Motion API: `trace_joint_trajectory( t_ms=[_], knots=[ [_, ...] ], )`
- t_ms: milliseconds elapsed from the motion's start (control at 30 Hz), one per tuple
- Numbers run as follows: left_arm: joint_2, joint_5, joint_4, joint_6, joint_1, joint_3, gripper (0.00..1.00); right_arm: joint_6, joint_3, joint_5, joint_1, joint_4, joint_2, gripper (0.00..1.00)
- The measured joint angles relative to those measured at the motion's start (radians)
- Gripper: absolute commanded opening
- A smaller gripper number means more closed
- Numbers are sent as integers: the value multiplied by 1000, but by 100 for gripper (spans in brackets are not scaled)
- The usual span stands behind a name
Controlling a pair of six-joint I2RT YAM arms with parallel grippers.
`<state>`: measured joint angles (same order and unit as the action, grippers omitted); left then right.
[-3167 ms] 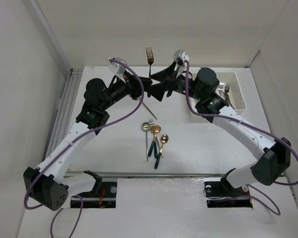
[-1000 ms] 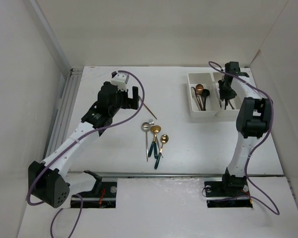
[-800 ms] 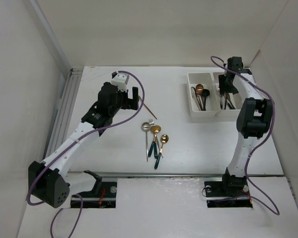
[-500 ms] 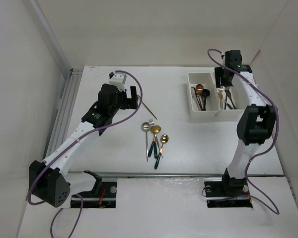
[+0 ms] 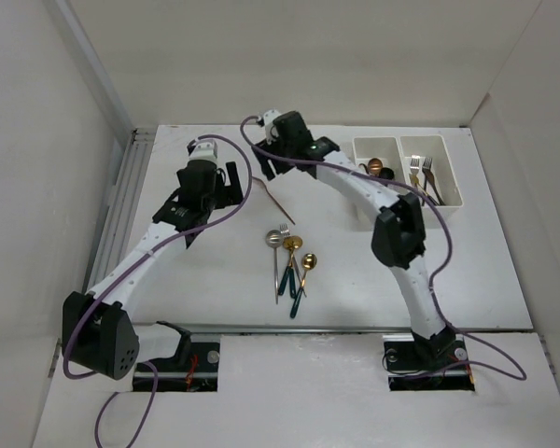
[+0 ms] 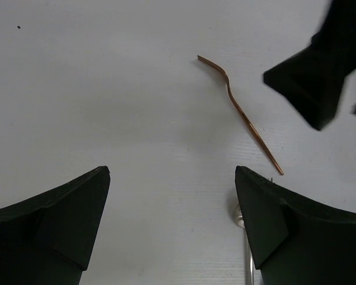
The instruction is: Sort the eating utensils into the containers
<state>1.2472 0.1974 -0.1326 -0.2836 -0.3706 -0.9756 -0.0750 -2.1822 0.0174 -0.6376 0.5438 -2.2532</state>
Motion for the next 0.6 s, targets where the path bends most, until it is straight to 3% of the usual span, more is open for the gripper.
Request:
trace_joint_trajectory(
  t_ms=[100, 233, 500, 600],
  knots=[
    [0, 10, -5, 0, 0, 0, 84, 53, -103, -2, -4, 47, -175, 77],
    [-3, 17, -10, 0, 0, 0, 84, 105, -115, -3, 12, 111, -285, 74],
    [-6, 21, -8, 1, 6, 0, 83, 137, -111, -3, 3, 128, -285, 64],
    [-6, 21, -6, 2, 10, 0, 83, 141, -107, 5, -12, 138, -285, 54]
  ],
)
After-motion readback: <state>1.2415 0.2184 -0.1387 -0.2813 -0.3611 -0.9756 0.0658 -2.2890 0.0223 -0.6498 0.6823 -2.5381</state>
